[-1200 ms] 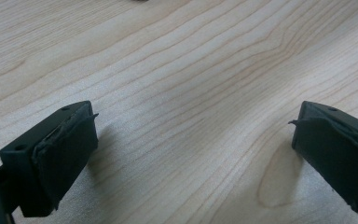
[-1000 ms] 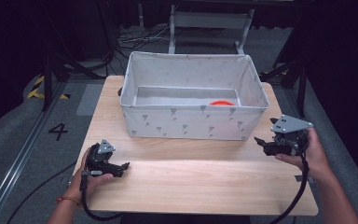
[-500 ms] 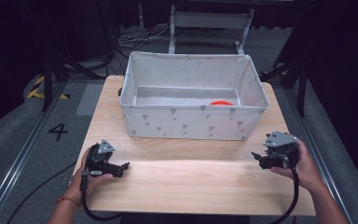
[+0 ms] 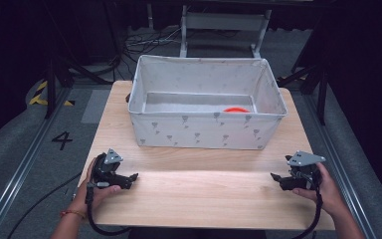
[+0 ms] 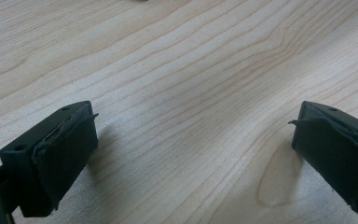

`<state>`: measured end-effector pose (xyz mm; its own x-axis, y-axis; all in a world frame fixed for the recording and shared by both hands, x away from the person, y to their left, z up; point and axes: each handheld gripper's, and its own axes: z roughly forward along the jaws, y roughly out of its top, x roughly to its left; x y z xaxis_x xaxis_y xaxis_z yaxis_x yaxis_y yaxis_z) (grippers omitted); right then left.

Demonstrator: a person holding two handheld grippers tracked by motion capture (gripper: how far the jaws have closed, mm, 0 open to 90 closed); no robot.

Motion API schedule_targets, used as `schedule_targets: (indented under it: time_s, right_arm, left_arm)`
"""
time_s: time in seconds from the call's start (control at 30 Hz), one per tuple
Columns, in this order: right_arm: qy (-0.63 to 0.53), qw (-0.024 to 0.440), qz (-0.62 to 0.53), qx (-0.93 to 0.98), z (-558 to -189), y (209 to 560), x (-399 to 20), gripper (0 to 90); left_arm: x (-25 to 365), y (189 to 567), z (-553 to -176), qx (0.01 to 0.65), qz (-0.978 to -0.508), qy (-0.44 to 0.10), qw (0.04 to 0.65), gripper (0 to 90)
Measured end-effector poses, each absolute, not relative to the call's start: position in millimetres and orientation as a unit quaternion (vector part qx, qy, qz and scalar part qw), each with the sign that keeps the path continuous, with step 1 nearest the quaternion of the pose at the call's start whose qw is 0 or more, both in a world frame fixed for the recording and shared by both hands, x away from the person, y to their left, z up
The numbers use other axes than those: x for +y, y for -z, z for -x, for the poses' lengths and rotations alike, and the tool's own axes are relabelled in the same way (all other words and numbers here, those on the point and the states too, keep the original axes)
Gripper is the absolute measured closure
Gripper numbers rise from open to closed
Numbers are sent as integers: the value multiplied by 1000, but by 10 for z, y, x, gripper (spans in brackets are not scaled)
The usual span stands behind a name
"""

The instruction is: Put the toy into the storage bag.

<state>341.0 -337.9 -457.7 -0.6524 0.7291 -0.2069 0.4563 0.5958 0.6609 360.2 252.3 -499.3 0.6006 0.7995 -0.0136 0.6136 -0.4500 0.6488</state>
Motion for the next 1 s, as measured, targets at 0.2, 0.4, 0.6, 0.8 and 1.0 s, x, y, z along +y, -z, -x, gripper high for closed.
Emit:
schedule_targets:
  time_s: [0.2, 0.4, 0.6, 0.8, 1.0]
  right_arm:
    - [-314, 219, -366, 848, -3356, 4720, -3503, 185]
    - [-332, 205, -392, 833, -3206, 4908, -3671, 191]
    - [-358, 170, -423, 815, -3185, 5046, -3781, 162]
    - [-353, 177, -431, 811, -3189, 5048, -3783, 151]
    - [-351, 178, -436, 809, -3191, 5049, -3779, 132]
  left_arm:
    - [2521, 4993, -3599, 423, -838, -146, 313, 4]
    - [2519, 4993, -3596, 424, -837, -146, 313, 4]
    - [2520, 4994, -3589, 429, -835, -148, 312, 3]
    - [2515, 4991, -3592, 430, -835, -146, 310, 2]
    - [2509, 4991, -3576, 438, -831, -152, 308, 5]
